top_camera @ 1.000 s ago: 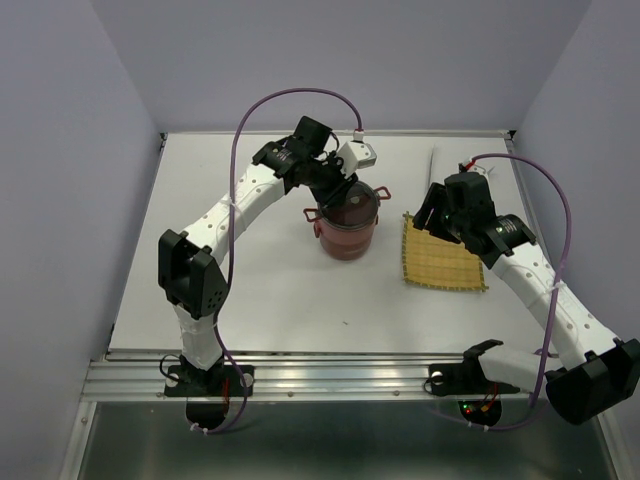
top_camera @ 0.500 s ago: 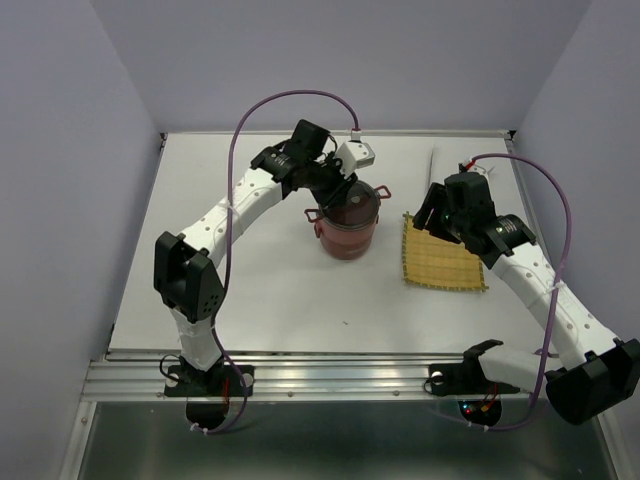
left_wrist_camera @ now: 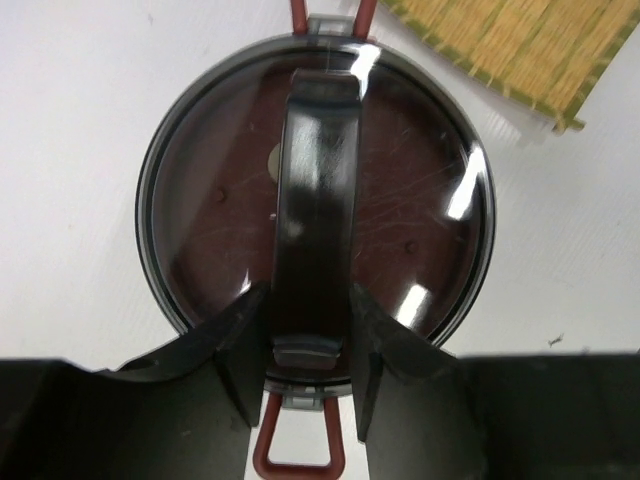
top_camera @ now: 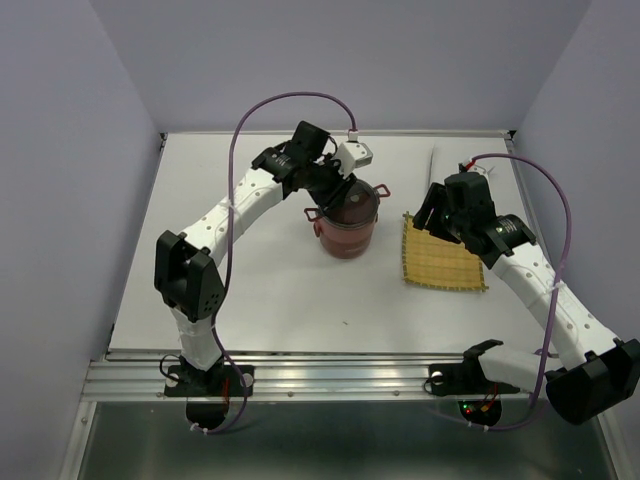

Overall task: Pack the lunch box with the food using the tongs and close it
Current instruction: Place the box lid in the packing box.

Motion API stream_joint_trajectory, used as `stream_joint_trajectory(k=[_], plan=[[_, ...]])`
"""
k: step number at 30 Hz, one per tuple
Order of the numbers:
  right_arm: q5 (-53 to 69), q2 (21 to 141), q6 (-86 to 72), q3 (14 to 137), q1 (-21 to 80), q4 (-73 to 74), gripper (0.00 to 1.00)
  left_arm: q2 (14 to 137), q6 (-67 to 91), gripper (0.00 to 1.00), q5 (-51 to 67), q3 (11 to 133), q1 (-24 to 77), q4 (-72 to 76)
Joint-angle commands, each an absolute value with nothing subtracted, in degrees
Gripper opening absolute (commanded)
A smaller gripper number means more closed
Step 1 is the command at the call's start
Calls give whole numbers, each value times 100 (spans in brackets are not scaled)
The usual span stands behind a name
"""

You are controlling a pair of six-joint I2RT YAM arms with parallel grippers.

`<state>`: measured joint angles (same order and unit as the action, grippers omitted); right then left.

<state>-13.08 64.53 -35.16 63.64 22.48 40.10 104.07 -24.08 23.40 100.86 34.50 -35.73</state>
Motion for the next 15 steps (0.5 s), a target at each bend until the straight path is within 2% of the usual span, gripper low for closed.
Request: stream_joint_trajectory(k=[1,5,8,15], plan=[[-1362,6311,-3498,6398,2259,3955,64,10582,-2347,47,1863,10002,3322,-4140],[-1362,6311,-3507,6416,2259,3938,65,10564,-2338,52,1872,10151,3322,-4131],[-1345,6319,-3507,6434,2259,3938,65,10538,-2320,81,1863,10257,3322,-4122],[-1125,6459,-3428,6565,2259,3841,65,10223,-2250,87,1881,10450,3322,-3991]])
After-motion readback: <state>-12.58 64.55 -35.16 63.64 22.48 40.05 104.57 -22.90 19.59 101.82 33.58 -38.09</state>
